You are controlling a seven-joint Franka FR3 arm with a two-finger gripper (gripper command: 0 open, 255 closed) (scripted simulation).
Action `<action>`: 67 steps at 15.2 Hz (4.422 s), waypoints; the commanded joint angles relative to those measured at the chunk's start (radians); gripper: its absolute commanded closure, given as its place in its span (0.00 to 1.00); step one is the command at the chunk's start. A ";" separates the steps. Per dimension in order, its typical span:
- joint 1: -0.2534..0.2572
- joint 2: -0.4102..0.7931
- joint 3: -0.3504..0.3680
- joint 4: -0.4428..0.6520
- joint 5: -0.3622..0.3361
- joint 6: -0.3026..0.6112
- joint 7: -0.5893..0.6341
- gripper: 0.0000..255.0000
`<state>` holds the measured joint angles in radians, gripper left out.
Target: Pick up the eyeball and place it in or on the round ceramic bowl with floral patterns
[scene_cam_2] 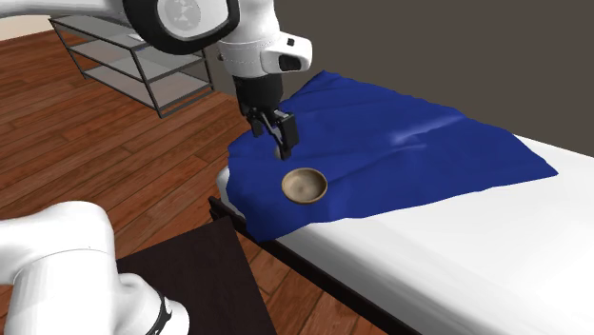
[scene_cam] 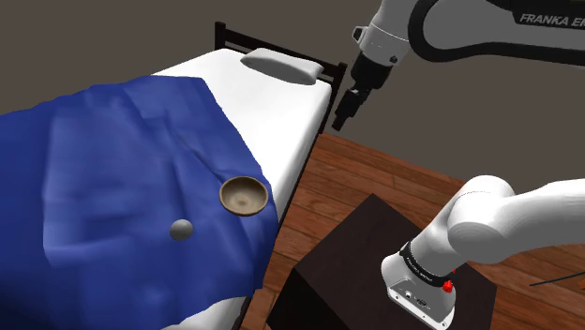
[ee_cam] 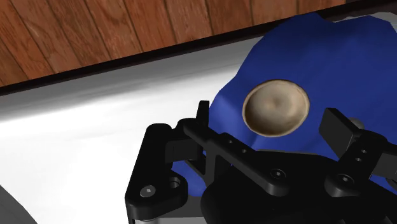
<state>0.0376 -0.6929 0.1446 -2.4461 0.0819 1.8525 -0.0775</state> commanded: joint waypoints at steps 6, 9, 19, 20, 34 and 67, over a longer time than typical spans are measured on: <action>0.029 0.188 0.101 -0.002 0.051 0.174 0.103 0.00; 0.037 0.285 0.143 0.016 0.061 0.245 0.148 0.00; 0.059 0.651 0.263 0.157 -0.001 0.443 0.332 0.00; 0.064 0.691 0.271 0.178 -0.016 0.458 0.353 0.00; 0.238 1.243 0.248 0.595 -0.218 0.539 0.599 0.00; 0.311 1.417 0.220 0.753 -0.251 0.551 0.638 1.00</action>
<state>0.3506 0.7312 0.3621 -1.6942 -0.1710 2.4118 0.5624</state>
